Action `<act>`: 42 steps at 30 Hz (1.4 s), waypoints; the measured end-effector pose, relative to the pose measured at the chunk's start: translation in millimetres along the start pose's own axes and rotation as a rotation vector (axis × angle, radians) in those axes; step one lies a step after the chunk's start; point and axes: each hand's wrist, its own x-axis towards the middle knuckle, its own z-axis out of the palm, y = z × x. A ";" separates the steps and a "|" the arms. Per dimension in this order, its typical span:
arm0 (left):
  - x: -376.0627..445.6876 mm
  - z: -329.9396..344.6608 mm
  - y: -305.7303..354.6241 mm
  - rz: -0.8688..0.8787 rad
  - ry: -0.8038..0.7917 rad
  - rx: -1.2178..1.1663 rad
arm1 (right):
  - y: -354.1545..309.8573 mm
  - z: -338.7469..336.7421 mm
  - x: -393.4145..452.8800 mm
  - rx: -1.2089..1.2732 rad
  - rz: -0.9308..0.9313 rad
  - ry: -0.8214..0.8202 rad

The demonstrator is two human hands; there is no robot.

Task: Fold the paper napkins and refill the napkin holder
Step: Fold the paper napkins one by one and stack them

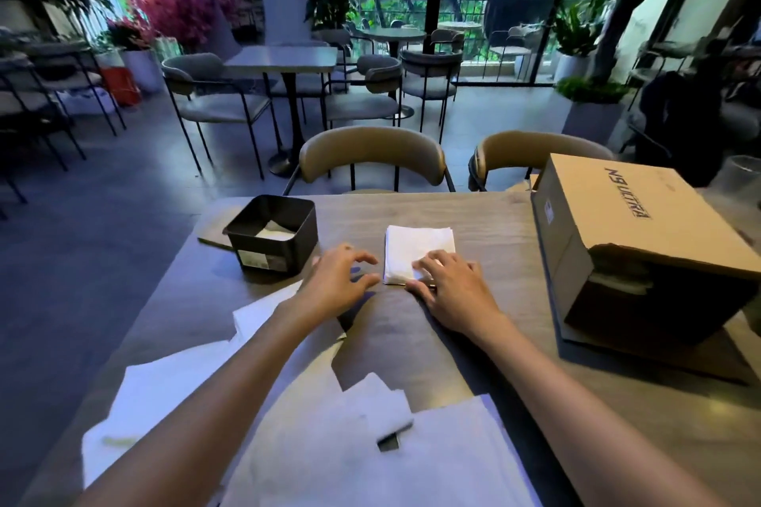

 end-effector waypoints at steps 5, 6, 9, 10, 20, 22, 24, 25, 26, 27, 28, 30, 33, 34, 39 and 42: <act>-34.2 -16.0 -30.8 -0.070 0.028 0.169 | -15.1 -0.4 -45.9 0.011 -0.044 0.046; -38.6 -18.2 -36.9 -0.096 0.032 0.184 | -17.2 -1.7 -51.4 0.002 -0.050 0.041; -53.7 -22.1 -51.3 -0.161 -0.001 0.252 | -23.0 -11.4 -55.5 -0.027 -0.048 0.009; -59.1 -22.5 -54.5 -0.170 -0.004 0.262 | -26.4 -15.1 -55.5 -0.027 -0.041 0.015; -97.7 -32.9 -24.2 -0.049 0.211 -0.266 | -96.1 -28.3 -55.1 0.433 -0.038 0.101; -98.3 -38.1 -11.3 0.054 0.213 -0.319 | -105.0 -34.7 -54.1 0.642 -0.012 0.011; -94.9 -42.8 -2.3 0.115 0.219 -0.339 | -107.5 -40.8 -55.3 0.739 -0.049 0.027; -92.3 -44.6 1.2 0.132 0.223 -0.366 | -106.7 -43.1 -56.0 0.768 -0.068 0.062; -89.9 -45.4 4.6 0.131 0.233 -0.395 | -104.6 -45.2 -56.2 0.802 -0.077 0.102; -87.3 -45.7 7.6 0.097 0.252 -0.429 | -101.4 -47.5 -55.8 0.842 -0.069 0.144; -84.4 -45.5 10.7 0.023 0.262 -0.484 | -97.2 -49.9 -55.1 0.892 -0.042 0.185; -78.3 -43.9 16.4 -0.180 0.179 -0.681 | -86.6 -54.8 -54.0 1.028 0.048 0.248; -69.7 -31.7 24.9 -0.245 0.040 -0.799 | -66.3 -57.9 -51.5 1.207 0.174 0.300; -66.0 -26.0 28.1 -0.217 0.076 -0.794 | -59.2 -57.2 -50.1 1.232 0.208 0.314; -39.4 -8.9 41.0 -0.205 0.198 -0.819 | -22.7 -44.7 -40.7 1.079 0.369 0.360; -22.4 0.0 43.1 -0.199 0.176 -0.771 | -3.7 -34.8 -35.8 0.937 0.435 0.291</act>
